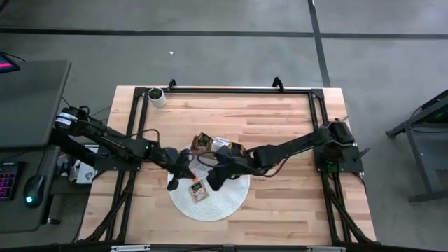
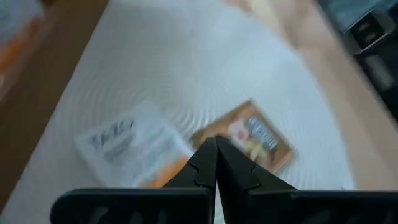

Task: Pick & Place Tea
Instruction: Put the orange tea bag into the middle section of the wooden organizer

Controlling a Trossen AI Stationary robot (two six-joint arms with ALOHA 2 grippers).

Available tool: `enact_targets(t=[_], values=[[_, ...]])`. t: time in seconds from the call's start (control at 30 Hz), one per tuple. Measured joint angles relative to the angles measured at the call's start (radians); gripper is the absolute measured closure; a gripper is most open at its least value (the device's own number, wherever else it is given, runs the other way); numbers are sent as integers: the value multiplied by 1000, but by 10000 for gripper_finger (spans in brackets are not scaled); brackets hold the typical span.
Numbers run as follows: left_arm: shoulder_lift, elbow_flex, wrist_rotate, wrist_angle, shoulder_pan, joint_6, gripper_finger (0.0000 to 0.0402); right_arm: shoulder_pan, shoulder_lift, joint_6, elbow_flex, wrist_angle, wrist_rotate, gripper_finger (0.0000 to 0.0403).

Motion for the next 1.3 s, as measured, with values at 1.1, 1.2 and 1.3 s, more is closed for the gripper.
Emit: enact_targets(t=[1.1, 1.2, 1.3], values=[[257, 7, -176, -29, -67, -56, 402, 28, 188, 534, -53, 188, 158, 263], [263, 8, -176, -28, -67, -51, 402, 31, 188, 570, -90, 202, 149, 263], [264, 7, -176, -27, -67, -46, 402, 31, 189, 592, -120, 248, 134, 263]])
